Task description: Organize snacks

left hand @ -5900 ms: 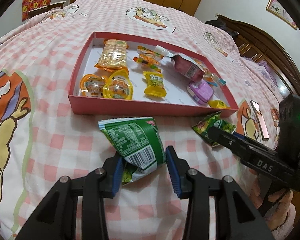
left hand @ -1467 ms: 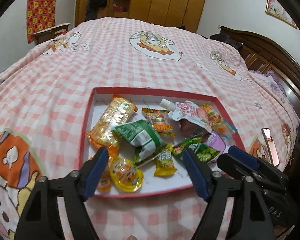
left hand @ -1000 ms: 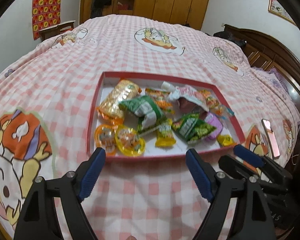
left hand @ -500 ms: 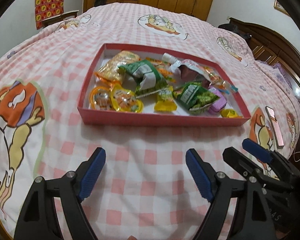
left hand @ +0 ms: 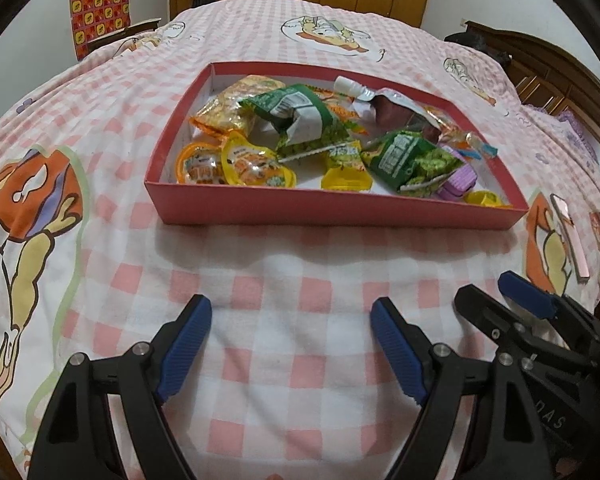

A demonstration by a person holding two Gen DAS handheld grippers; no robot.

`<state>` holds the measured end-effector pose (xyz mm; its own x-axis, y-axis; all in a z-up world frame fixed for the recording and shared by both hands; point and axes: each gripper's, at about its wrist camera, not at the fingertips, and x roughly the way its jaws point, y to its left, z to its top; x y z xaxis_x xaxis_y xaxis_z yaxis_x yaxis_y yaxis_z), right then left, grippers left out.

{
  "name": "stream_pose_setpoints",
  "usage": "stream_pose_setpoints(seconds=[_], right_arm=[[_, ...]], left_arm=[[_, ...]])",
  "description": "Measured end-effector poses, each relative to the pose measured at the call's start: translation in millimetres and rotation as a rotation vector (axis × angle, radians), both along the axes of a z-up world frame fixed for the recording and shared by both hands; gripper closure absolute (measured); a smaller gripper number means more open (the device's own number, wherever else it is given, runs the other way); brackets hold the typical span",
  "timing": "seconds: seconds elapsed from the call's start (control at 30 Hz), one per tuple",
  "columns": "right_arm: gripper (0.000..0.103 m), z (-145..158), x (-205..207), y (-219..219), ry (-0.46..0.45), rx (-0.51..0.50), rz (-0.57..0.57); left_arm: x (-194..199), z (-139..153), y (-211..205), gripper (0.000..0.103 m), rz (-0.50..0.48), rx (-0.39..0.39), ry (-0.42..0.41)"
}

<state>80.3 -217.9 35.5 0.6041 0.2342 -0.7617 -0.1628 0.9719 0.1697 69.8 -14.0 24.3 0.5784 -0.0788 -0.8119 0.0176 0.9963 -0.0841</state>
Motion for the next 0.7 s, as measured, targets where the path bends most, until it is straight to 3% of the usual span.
stream_pose_setpoints(seconds=[0.7], right_arm=[[0.037, -3.4, -3.3, 3.9, -0.025, -0.025, 0.002]], left_arm=[[-3.3, -5.9, -3.9, 0.017, 0.013, 0.042, -0.031]])
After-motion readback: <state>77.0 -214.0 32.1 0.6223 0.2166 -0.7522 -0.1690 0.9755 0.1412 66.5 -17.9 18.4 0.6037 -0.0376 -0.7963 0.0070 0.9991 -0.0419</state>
